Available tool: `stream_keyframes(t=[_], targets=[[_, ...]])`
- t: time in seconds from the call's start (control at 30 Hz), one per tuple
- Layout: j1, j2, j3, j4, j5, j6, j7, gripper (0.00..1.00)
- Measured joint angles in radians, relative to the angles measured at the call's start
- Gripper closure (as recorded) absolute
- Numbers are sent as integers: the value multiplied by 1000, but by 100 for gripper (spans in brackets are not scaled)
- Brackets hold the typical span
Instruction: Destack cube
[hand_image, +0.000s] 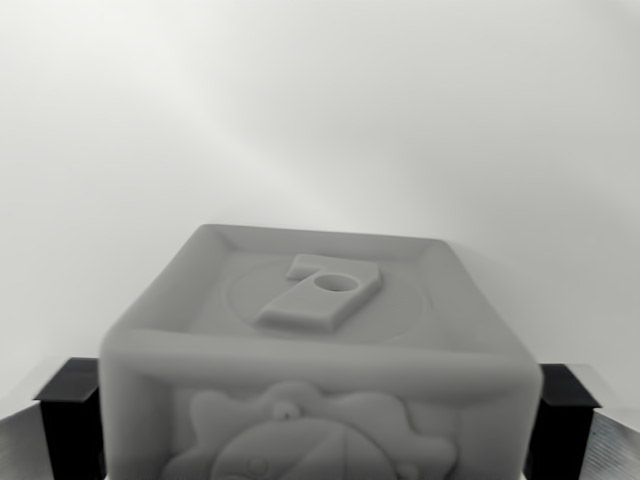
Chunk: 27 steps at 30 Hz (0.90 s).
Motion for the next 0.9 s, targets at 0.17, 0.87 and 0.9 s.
stream_keyframes(t=[0.17, 0.87, 0.9], targets=[[0, 0, 0, 0, 0, 0, 0, 0], [0, -30, 0, -9, 0, -17, 0, 0], [0, -32, 0, -10, 0, -19, 0, 0]])
